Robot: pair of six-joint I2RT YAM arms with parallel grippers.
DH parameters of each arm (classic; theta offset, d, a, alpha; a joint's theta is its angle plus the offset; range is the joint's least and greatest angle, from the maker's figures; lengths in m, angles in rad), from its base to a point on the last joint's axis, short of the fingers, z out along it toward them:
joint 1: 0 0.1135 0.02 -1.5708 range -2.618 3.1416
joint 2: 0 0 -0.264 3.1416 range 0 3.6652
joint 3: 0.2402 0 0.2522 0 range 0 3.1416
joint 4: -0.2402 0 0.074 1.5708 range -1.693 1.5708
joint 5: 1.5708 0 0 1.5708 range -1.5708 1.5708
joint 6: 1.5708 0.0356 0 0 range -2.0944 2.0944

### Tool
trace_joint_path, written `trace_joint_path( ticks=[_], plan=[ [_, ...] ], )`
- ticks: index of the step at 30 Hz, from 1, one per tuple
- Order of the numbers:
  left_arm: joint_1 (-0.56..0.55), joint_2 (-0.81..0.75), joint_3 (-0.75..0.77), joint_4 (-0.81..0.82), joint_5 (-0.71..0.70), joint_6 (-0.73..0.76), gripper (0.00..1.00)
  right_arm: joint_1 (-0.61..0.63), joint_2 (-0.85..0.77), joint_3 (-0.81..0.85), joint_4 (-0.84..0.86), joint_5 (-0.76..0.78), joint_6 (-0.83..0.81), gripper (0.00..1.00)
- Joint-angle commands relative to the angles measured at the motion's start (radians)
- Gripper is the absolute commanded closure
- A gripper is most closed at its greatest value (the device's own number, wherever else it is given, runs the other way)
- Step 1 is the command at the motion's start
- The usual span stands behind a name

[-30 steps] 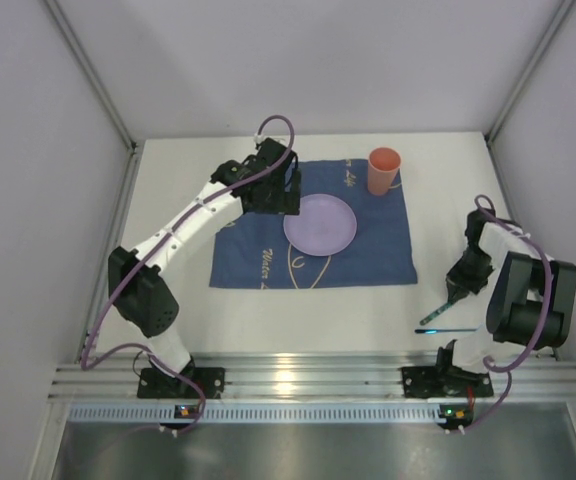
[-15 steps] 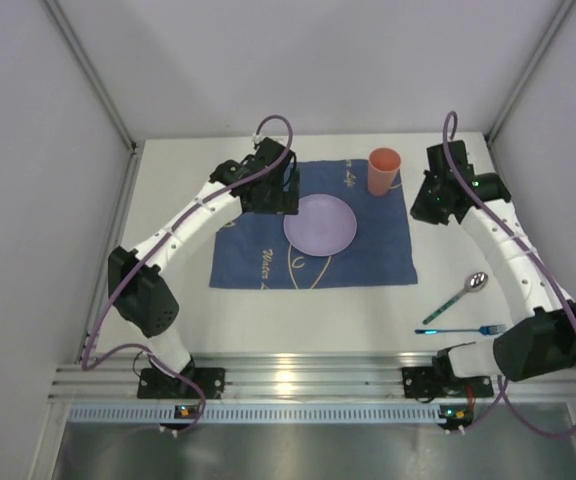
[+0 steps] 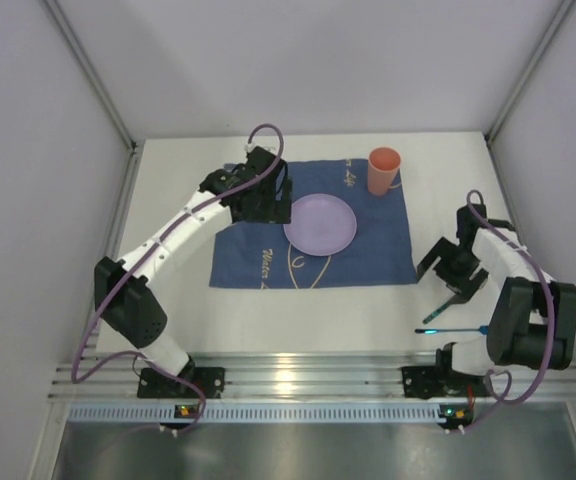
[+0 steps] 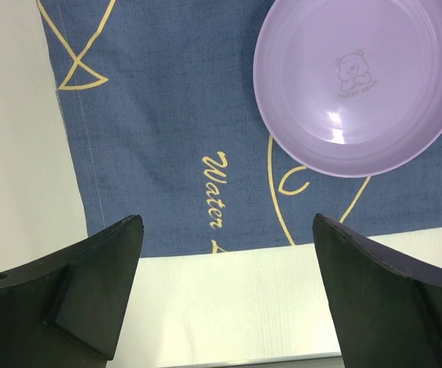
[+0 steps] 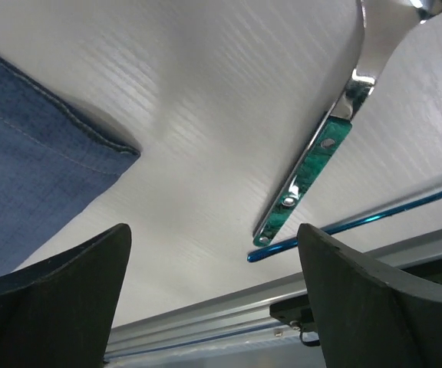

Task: Set the dinner table for one person

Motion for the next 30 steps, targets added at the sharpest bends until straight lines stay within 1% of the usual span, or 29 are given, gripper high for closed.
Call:
trace_joint_path(
  ticks=[1,3,6,7,12,15,17,19,20,21,22,24,26,27,29,30],
  plan=[
    [0.002,-0.073,-0.04,0.041,-0.003,-0.009,0.03,-0.012,0.051,-0.044,0.086,-0.045,0.032,0.12],
    [0.002,-0.091,-0.063,0.051,-0.006,-0.01,0.03,-0.012,0.09,-0.061,0.117,-0.033,0.037,0.18],
    [0.007,-0.113,-0.077,0.045,-0.023,-0.004,0.03,-0.016,0.12,-0.081,0.12,0.002,0.045,0.2],
    [0.01,-0.119,-0.081,0.044,-0.028,0.002,0.03,-0.018,0.123,-0.089,0.12,0.01,0.048,0.22],
    [0.031,-0.161,-0.129,0.063,-0.019,0.005,0.02,-0.045,0.076,-0.101,0.12,0.056,0.075,0.3],
    [0.044,-0.165,-0.138,0.061,-0.019,0.008,0.02,-0.068,0.065,-0.098,0.118,0.058,0.079,0.32],
    [0.045,-0.165,-0.138,0.064,-0.017,0.013,0.02,-0.071,0.062,-0.091,0.111,0.085,0.071,0.33],
    [0.051,-0.161,-0.138,0.07,-0.009,0.016,0.02,-0.079,0.066,-0.095,0.114,0.103,0.065,0.39],
    [0.054,-0.158,-0.137,0.074,-0.005,0.016,0.02,-0.082,0.072,-0.1,0.121,0.111,0.063,0.43],
    [0.056,-0.151,-0.135,0.075,-0.002,0.017,0.02,-0.087,0.086,-0.107,0.132,0.113,0.062,0.52],
    [0.056,-0.148,-0.134,0.077,0.006,0.017,0.02,-0.085,0.095,-0.124,0.144,0.117,0.063,0.56],
    [0.058,-0.138,-0.128,0.078,0.009,0.019,0.02,-0.087,0.1,-0.156,0.198,0.142,0.066,0.66],
    [0.059,-0.133,-0.121,0.084,0.012,0.02,0.02,-0.087,0.089,-0.173,0.254,0.174,0.066,0.73],
    [0.061,-0.127,-0.118,0.084,0.014,0.023,0.02,-0.087,0.082,-0.175,0.264,0.182,0.062,0.82],
    [0.061,-0.121,-0.112,0.086,0.018,0.026,0.02,-0.085,0.082,-0.151,0.261,0.211,0.043,0.96],
    [0.062,-0.118,-0.112,0.084,0.02,0.031,0.02,-0.085,0.072,-0.132,0.243,0.22,0.036,1.0]
  ],
)
